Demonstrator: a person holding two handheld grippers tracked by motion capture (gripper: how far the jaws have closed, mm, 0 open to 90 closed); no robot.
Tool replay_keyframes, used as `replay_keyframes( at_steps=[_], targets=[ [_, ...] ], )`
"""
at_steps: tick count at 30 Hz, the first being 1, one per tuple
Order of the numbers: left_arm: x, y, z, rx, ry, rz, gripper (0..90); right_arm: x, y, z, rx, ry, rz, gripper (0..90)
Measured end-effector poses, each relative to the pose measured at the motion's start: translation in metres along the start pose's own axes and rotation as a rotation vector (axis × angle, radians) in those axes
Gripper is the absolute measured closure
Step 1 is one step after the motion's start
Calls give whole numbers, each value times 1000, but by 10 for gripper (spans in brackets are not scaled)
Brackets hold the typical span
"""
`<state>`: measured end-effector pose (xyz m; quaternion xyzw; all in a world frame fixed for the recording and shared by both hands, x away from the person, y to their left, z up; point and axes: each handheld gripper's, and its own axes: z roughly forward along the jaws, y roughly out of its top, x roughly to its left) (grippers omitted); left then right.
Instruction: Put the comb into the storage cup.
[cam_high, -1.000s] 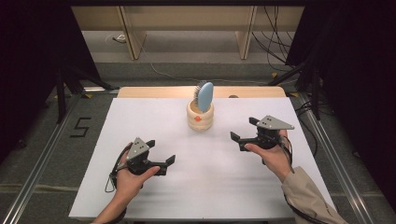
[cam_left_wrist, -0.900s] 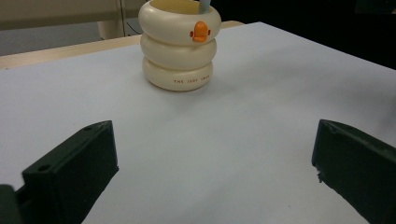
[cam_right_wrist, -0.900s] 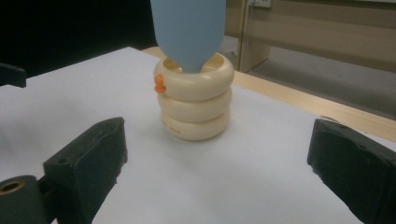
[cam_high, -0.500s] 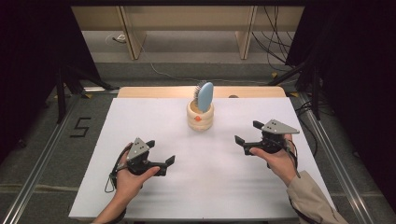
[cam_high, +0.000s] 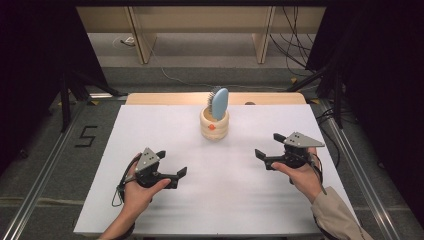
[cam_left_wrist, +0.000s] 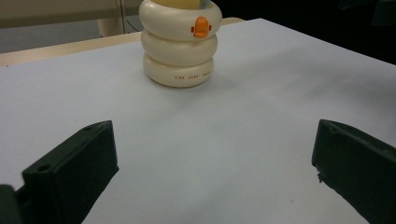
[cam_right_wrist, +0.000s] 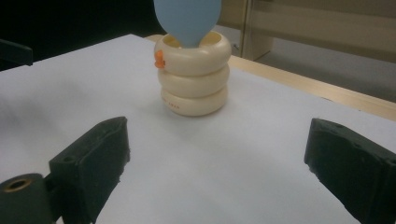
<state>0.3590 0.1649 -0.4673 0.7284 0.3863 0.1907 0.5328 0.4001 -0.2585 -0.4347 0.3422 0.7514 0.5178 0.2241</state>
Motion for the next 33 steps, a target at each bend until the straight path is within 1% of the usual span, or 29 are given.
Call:
replay_keyframes(
  at_steps=[15,33],
  targets=[
    [-1,-1,1,7,-2,1,0,-4,-12,-11,15,-11,13,77],
    [-1,-2,1,11,0,6,0,-7,-26,-19,27,-21,25,79]
  ],
)
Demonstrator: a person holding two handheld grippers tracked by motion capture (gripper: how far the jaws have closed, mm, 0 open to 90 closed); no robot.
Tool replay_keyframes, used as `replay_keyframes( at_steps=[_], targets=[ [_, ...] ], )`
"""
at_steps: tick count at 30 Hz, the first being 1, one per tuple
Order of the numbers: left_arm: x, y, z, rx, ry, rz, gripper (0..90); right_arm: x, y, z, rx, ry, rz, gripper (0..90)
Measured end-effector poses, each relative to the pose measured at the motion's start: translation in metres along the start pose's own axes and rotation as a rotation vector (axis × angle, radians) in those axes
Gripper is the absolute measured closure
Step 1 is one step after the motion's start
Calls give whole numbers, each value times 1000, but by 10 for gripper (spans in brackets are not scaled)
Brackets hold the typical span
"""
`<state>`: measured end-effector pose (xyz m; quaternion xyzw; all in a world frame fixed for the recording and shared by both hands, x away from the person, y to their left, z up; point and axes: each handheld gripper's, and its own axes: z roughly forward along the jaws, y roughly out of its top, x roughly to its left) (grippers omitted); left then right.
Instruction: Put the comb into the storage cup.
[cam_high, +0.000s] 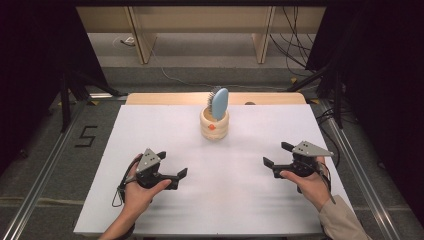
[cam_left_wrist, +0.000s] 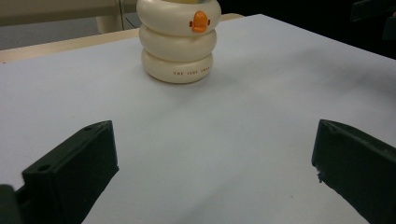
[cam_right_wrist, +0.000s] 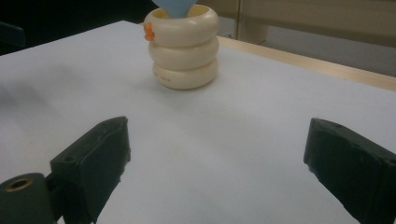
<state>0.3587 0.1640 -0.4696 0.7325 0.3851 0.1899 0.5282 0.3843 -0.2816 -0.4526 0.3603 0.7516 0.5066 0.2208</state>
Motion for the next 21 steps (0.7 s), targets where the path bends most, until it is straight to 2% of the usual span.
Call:
replay_keyframes(
  at_steps=[21],
  targets=[
    [1,-1,2,4,-1,0,0,1,-5,-3,-18,0,0,96]
  ],
)
